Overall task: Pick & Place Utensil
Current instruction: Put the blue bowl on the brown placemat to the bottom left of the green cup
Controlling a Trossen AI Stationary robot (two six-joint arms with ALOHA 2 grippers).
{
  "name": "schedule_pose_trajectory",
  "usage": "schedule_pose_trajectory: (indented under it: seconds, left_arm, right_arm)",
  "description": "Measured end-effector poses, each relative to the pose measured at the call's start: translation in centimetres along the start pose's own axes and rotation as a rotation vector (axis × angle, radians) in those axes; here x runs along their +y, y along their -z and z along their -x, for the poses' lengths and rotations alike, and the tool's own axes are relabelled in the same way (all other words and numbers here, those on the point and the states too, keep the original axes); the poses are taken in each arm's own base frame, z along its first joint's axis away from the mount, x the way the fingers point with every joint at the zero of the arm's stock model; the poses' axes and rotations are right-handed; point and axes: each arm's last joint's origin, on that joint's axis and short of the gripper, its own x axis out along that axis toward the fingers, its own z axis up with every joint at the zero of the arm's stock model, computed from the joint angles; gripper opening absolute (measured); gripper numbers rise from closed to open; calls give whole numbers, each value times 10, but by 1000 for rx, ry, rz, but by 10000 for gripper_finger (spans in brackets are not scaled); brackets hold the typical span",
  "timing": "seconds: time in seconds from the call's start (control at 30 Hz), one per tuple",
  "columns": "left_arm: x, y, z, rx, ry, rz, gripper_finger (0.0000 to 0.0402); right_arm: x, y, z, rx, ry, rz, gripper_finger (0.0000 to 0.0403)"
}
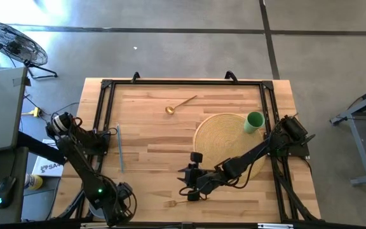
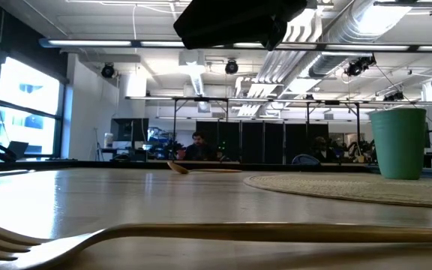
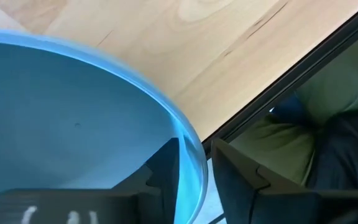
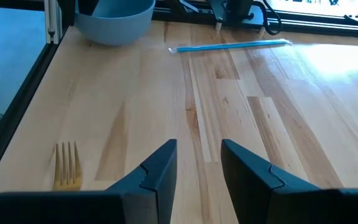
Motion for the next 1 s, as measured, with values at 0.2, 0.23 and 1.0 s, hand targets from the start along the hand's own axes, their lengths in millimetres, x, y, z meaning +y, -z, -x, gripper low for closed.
schedule_pose_trajectory:
  seconds: [0.2,0.23,1.0]
  left_arm:
    - [0,0,0,5,0,4,21]
    - [0,0,1,5,-2,5,13]
    - [-1,4,6,12,-43,-91,5]
  right_arm:
    - [0,0,0,0,0,0,119]
    - [0,0,0,0,0,0,119]
    - [0,1,0,10,8,14,119]
